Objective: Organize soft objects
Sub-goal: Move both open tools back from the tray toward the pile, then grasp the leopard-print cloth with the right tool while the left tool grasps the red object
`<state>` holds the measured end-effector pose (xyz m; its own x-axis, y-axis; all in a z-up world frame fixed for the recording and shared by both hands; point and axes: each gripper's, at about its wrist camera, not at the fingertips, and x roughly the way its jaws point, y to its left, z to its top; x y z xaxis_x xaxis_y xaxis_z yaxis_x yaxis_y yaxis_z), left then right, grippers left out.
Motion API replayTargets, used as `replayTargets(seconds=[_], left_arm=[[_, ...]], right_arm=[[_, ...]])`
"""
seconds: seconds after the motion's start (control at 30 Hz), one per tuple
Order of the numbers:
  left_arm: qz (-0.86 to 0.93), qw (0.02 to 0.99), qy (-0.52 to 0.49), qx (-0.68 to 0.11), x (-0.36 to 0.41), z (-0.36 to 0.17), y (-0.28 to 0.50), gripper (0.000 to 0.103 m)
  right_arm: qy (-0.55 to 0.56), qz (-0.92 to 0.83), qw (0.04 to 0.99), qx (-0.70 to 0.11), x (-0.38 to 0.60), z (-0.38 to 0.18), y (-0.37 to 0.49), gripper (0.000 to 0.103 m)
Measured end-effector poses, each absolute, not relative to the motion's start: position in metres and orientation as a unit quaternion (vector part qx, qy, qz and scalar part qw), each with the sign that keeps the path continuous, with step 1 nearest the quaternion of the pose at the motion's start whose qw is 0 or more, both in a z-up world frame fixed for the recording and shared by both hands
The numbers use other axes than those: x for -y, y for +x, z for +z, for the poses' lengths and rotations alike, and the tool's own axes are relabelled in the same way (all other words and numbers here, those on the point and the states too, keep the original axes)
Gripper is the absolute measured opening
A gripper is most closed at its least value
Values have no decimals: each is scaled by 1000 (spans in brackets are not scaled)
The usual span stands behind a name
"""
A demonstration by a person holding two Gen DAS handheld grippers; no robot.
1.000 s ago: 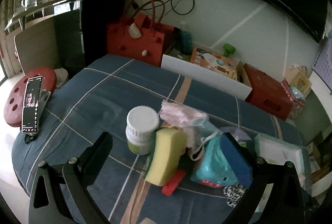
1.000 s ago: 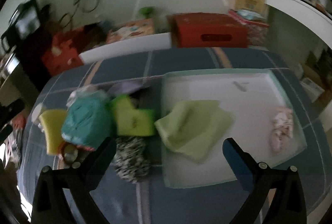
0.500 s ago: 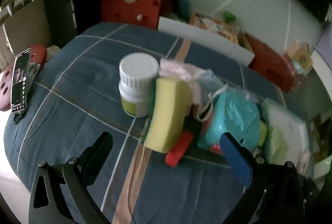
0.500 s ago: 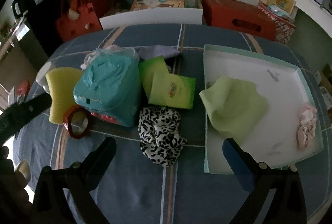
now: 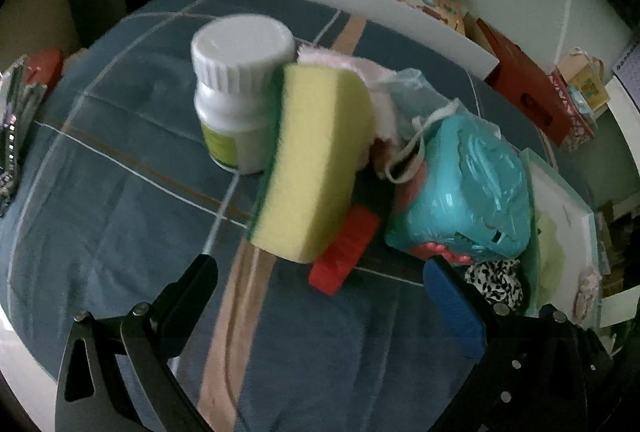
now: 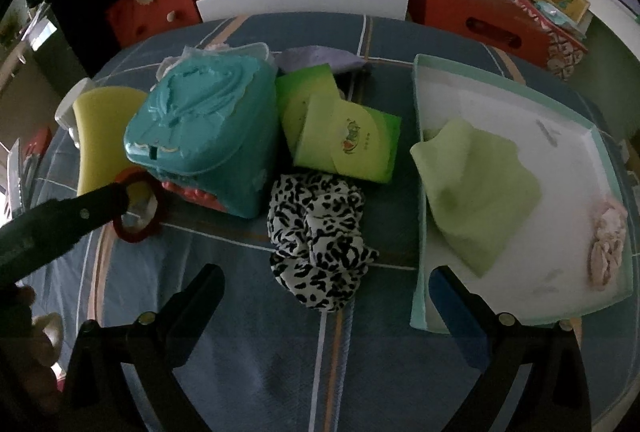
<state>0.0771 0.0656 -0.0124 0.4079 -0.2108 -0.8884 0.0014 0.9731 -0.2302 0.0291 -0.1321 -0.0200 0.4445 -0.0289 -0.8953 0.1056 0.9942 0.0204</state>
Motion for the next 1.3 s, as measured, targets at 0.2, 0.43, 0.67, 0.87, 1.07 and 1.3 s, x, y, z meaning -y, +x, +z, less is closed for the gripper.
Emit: replayTargets(seconds=[0.2, 0.43, 0.67, 0.87, 1.07, 1.3], left_arm=[[-60, 831, -97, -545, -63, -19, 80, 102], [-52, 829, -84, -550, -57, -24, 86, 102], [-57, 823, -75, -560, -49, -32, 93, 83], [-75, 813, -86, -572, -44, -39, 98, 54], [-87, 810, -101, -571, -47, -39, 97, 32], [-89, 808, -105, -573, -53, -39, 93, 26]], right_arm=[[28, -36, 851, -524, 127, -23, 32, 103], [26, -18, 854, -520, 117, -22, 32, 101], [20, -19, 841, -541, 113, -36, 39, 94], [22, -21, 835, -549, 117, -43, 45, 90], [28, -24, 835, -549, 123, -47, 48, 86], [24, -25, 833, -553, 127, -54, 58, 79]])
